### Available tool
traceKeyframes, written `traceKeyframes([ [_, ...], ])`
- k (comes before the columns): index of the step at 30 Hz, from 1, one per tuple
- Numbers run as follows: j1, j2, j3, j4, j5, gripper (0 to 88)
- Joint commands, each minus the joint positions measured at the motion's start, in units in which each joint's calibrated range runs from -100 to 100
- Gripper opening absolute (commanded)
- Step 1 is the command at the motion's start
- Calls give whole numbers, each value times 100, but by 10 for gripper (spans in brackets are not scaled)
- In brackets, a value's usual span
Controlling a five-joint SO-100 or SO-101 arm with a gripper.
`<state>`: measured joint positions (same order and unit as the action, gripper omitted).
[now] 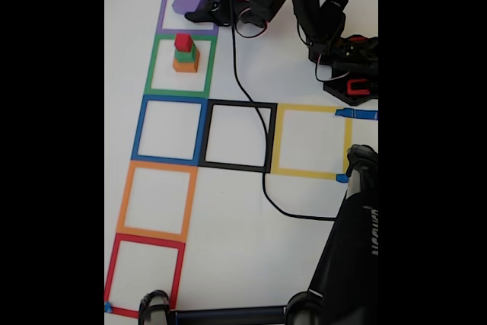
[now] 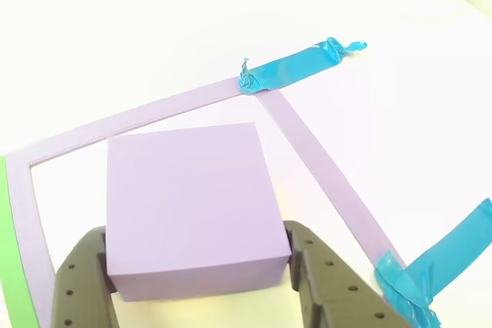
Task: Tower of hanoi
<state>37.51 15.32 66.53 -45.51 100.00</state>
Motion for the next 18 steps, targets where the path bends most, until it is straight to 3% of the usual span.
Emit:
traceKeyframes([
  [1, -107, -1238, -99, 1077, 0, 147],
  [9, -127, -3523, -1153, 4793, 0, 138],
  [18, -568, -4387, -5053, 9838, 0, 128],
])
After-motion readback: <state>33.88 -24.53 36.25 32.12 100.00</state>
